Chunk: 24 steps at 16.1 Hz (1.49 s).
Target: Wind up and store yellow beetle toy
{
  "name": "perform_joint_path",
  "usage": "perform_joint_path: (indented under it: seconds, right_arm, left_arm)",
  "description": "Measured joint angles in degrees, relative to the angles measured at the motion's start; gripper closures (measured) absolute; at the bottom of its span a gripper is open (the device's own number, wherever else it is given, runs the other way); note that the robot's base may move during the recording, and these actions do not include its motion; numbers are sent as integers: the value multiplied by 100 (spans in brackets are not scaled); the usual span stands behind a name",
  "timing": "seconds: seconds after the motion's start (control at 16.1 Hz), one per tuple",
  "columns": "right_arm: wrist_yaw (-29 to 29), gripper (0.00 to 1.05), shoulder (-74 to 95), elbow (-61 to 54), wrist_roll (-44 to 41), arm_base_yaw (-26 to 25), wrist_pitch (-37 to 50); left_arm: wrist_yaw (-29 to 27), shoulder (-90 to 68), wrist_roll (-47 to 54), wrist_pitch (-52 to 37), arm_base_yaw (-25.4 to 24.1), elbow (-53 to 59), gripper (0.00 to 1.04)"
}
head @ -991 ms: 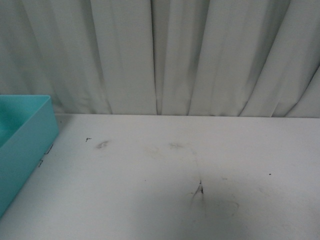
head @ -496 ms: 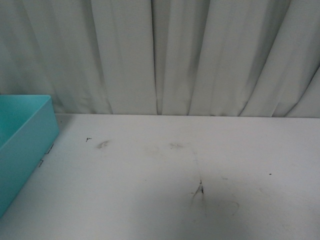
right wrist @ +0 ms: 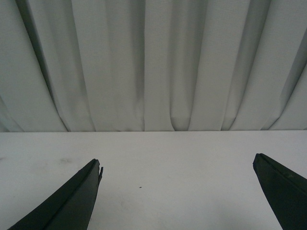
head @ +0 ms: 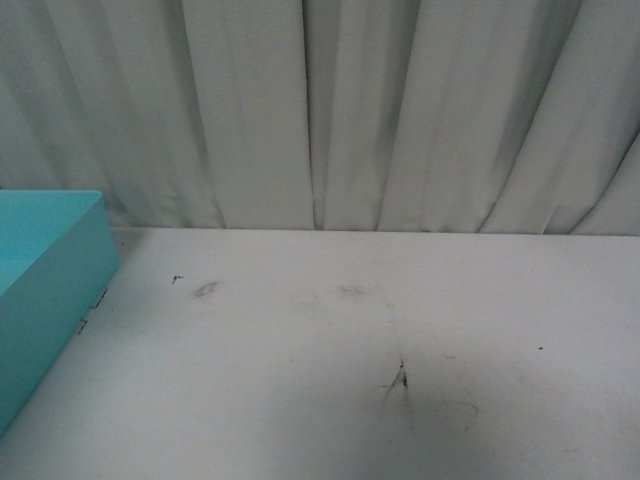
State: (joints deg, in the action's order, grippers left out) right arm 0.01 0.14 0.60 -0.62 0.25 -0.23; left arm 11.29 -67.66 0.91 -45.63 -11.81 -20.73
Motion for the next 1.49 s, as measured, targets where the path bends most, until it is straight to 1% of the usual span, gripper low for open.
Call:
perform_joint_path:
  seconds: [0.06, 0.19, 0.43, 0.68, 0.74, 0.81, 0.87, 0.99, 1.05, 1.12, 1.24, 1.49]
  right_arm:
    - [2, 6, 2, 0, -2, 0, 0]
    - [2, 6, 2, 0, -2, 0, 0]
    - [0, 6, 0, 0, 0, 0, 0]
    - [2, 6, 2, 0, -2, 0, 0]
    - [2, 6, 2, 0, -2, 0, 0]
    - [2, 6, 2, 0, -2, 0, 0]
    - [0, 6, 2, 0, -2, 0, 0]
    - [2, 6, 2, 0, 0, 0, 0]
    - [0, 6, 2, 0, -2, 0, 0]
    - [0, 6, 2, 0, 0, 0, 0]
    - [2, 6, 2, 0, -2, 0, -2]
    - [2, 6, 2, 0, 0, 0, -2]
  left_arm:
    - [-85, 251, -44, -37, 142, 221, 103]
    - [-195, 636, -52, -50, 319, 540, 103]
    - [-385, 944, -55, 31, 417, 837, 103]
    - [-599, 1803, -55, 361, 697, 1338, 103]
    - [-848, 2037, -55, 527, 861, 1456, 103]
    - [-1104, 2293, -66, 682, 1150, 1567, 103]
    - [-1069, 2505, -63, 815, 1217, 1639, 103]
    - [-1132, 2981, -63, 1117, 1178, 1757, 103]
    - [-1132, 2951, -66, 721, 1178, 1932, 103]
    - [-1130, 3067, -66, 1088, 1178, 2013, 103]
    - [-1130, 3359, -66, 1279, 1178, 2013, 103]
    - [-1130, 4258, -66, 2105, 1182, 2013, 103]
